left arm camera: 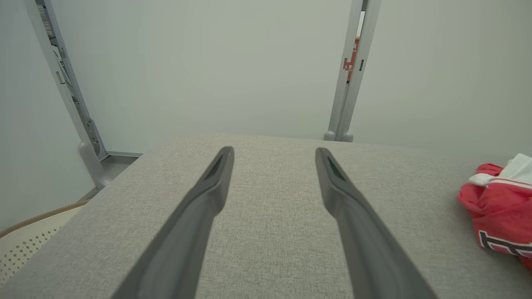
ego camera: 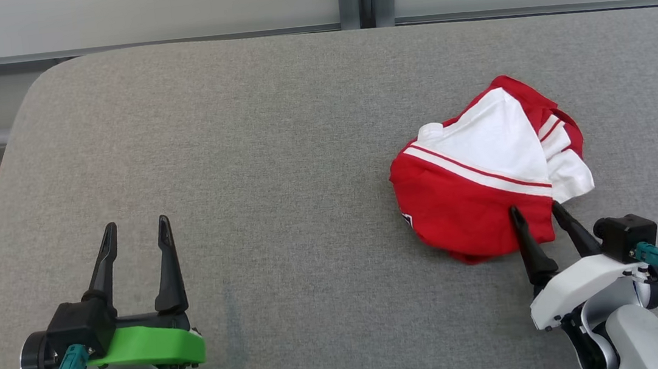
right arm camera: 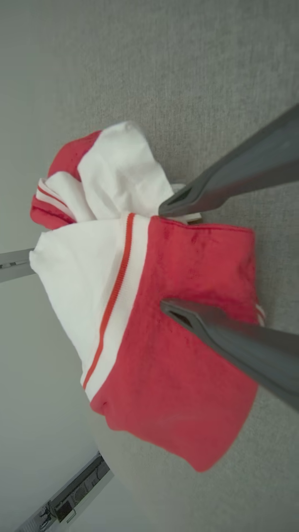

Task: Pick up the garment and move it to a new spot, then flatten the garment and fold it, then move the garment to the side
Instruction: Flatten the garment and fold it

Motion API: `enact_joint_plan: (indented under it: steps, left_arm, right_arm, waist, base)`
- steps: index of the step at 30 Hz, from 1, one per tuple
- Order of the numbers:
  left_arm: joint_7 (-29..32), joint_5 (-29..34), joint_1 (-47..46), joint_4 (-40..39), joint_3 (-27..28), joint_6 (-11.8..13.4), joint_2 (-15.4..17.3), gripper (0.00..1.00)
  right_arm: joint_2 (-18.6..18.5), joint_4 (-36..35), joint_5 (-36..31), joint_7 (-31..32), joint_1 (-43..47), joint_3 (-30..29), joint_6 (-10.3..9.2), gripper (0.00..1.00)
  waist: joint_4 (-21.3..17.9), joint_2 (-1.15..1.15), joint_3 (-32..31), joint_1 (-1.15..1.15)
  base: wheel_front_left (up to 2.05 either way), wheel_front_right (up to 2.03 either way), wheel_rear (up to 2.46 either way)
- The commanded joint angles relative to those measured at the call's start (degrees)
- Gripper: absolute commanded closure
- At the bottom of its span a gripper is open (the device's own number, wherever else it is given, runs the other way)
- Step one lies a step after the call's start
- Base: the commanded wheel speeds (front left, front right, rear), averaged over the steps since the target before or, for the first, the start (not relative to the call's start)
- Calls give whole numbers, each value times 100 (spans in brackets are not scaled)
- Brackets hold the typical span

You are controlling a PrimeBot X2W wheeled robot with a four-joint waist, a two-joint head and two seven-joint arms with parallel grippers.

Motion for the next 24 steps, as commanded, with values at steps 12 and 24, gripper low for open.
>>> enact_joint_plan:
  steps: [12,24]
  left_arm:
    - [-2,146,-93,112,83,-100,-68,0]
    - [-2,130,-49,144,88,-145,-155,0]
  right_arm:
    - [-86,-143,286,-307,-566,583,1,100]
    - [318,-244,80,-246,-1281,2325,1,100]
  waist:
    - [97,0,-140,0]
    - [524,0,-202,0]
  base:
    - [0,0,0]
    - [0,0,0]
